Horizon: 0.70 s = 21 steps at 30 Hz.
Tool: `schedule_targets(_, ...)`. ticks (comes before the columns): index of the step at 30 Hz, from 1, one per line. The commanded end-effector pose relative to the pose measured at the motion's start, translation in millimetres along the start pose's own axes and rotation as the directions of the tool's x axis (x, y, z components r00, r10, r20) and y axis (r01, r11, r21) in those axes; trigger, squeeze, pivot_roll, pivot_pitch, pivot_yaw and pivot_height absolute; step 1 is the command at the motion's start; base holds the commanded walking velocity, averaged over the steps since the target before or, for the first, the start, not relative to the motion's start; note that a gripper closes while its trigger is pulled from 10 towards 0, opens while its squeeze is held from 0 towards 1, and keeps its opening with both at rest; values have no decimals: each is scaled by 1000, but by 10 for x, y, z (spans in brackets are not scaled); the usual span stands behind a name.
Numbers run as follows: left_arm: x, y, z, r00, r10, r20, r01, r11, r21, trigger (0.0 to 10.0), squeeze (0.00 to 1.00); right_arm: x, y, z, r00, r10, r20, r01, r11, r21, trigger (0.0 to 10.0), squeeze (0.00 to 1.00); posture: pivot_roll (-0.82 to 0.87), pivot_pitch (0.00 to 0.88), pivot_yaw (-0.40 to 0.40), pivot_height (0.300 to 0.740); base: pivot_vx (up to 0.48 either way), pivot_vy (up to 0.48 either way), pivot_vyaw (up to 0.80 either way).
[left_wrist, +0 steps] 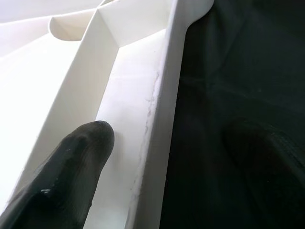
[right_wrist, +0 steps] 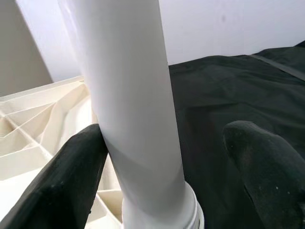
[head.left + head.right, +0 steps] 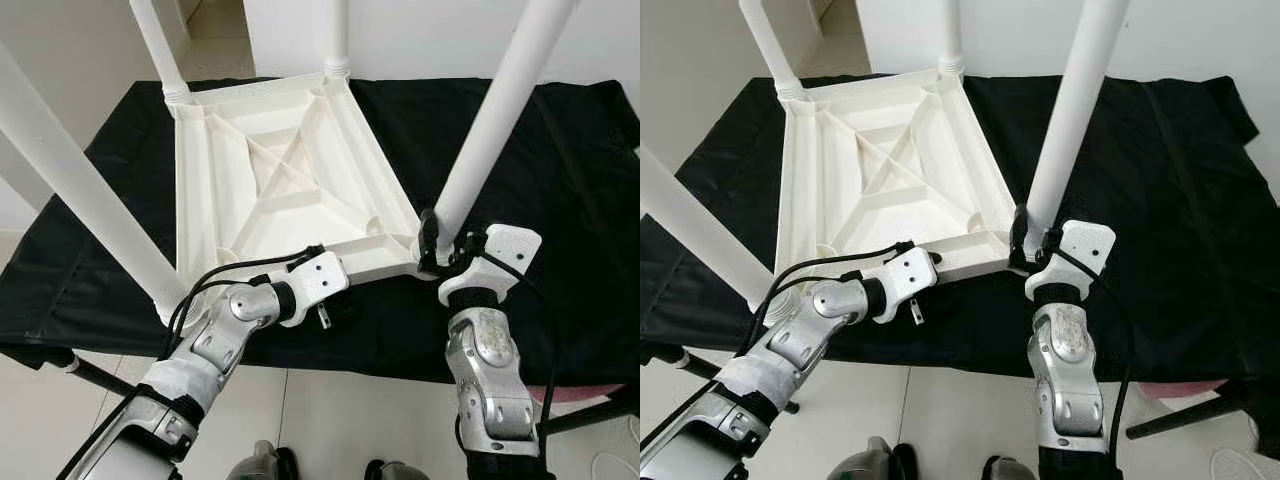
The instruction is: Building children table
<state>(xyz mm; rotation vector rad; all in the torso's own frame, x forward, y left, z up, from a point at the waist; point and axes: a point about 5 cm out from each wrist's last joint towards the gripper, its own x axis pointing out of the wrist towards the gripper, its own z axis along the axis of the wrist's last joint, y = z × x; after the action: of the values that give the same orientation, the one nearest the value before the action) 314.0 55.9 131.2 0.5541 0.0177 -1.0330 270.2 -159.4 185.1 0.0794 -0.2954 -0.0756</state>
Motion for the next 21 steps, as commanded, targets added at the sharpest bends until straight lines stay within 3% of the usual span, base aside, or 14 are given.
schedule_targets(1, -132, 177, -126, 992, 110, -63, -112, 993, -26, 10000, 0, 28, -55, -7, 999, 51, -17, -50, 998, 31, 10000, 1000, -188, 144, 101, 740, 0, 0, 0)
schedule_targets(5, -133, 180, -116, 992, 116, -59, -118, 993, -31, 10000, 0, 36, -67, 29, 996, 86, -3, -86, 995, 41, 10000, 1000, -184, 144, 96, 740, 0, 0, 0)
schedule_targets(7, -137, 183, -104, 990, 127, -53, -129, 991, -41, 10000, 0, 12, -90, 63, 989, 149, 1, -149, 985, 90, 10000, 1000, -183, 147, 93, 740, 0, 0, 0)
schedule_targets(8, -139, 185, -100, 990, 133, -51, -135, 990, -47, 10000, 0, -41, -83, 63, 974, 228, -12, -225, 968, 106, 10000, 0, -186, 149, 96, 740, 0, 0, 0)
schedule_targets(11, -136, 189, -71, 989, 145, -39, -148, 987, -65, 10000, 0, -193, -97, 61, 922, 385, -43, -375, 915, 149, 10000, 0, -186, 152, 96, 740, 0, 0, 0)
schedule_targets(21, -162, 205, 42, 987, 159, 3, -158, 984, -86, 10000, 0, -309, -145, 59, 863, 502, -61, -485, 855, 187, 10000, 0, -182, 162, 100, 740, 0, 0, 0)
